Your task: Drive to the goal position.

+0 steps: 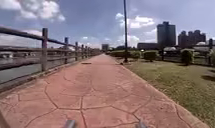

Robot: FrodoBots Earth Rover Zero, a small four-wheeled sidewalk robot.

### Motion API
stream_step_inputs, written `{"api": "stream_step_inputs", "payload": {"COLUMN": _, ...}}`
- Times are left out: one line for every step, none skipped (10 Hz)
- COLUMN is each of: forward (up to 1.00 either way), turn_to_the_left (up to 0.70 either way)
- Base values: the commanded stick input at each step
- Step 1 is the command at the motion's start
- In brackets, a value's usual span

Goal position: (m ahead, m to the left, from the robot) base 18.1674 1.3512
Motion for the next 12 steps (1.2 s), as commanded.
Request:
{"api": "stream_step_inputs", "payload": {"forward": 0.66, "turn_to_the_left": 0.00}}
{"api": "stream_step_inputs", "payload": {"forward": 0.70, "turn_to_the_left": 0.00}}
{"api": "stream_step_inputs", "payload": {"forward": 0.70, "turn_to_the_left": 0.00}}
{"api": "stream_step_inputs", "payload": {"forward": 0.70, "turn_to_the_left": 0.00}}
{"api": "stream_step_inputs", "payload": {"forward": 0.70, "turn_to_the_left": 0.00}}
{"api": "stream_step_inputs", "payload": {"forward": 0.70, "turn_to_the_left": 0.00}}
{"api": "stream_step_inputs", "payload": {"forward": 0.70, "turn_to_the_left": 0.00}}
{"api": "stream_step_inputs", "payload": {"forward": 0.70, "turn_to_the_left": 0.00}}
{"api": "stream_step_inputs", "payload": {"forward": 0.70, "turn_to_the_left": 0.00}}
{"api": "stream_step_inputs", "payload": {"forward": 0.70, "turn_to_the_left": 0.00}}
{"api": "stream_step_inputs", "payload": {"forward": 0.70, "turn_to_the_left": 0.00}}
{"api": "stream_step_inputs", "payload": {"forward": 0.70, "turn_to_the_left": 0.00}}
